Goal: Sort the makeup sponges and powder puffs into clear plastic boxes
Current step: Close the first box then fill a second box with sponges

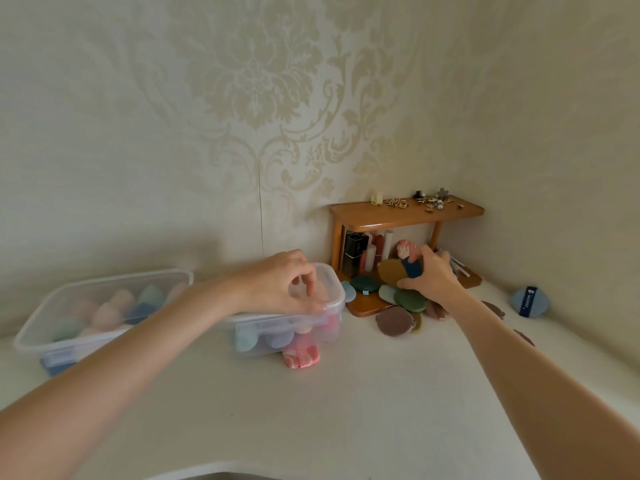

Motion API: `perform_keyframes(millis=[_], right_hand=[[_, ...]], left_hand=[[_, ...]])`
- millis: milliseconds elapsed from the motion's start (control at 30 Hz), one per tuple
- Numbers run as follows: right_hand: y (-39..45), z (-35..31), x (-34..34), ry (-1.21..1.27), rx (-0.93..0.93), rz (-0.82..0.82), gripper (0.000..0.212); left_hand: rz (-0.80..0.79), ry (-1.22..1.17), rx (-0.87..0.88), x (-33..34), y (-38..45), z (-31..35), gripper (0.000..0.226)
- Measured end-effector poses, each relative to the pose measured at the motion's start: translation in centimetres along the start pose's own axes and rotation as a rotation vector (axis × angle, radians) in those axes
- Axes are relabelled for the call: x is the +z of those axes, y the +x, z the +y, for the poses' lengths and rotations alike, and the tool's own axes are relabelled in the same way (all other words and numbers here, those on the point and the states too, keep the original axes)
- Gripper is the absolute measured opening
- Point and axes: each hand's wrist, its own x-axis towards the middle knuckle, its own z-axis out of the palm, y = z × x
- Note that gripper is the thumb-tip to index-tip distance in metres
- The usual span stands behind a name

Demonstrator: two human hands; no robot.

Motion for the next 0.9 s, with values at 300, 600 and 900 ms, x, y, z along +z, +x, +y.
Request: perform_keyframes(millis=[300, 600, 900], right_hand=[[-2.7, -0.5, -2.0, -0.182, -0.076, -0.073, 0.044], [-9.4, -7.6, -0.2, -0.094, -0.476, -0.112, 0.052], [-10.7, -8.7, -0.4, 0.154, -0.339, 0.022, 0.045]], left_hand=[[0.233, 0.772, 0.114, 2.6, -2.8, 0.6, 0.049], [0.214, 0.997, 0.130, 5.0, -3.6, 1.4, 0.037], [0.149, 0.626, -0.135, 0.2, -4.2, 3.3, 0.025]])
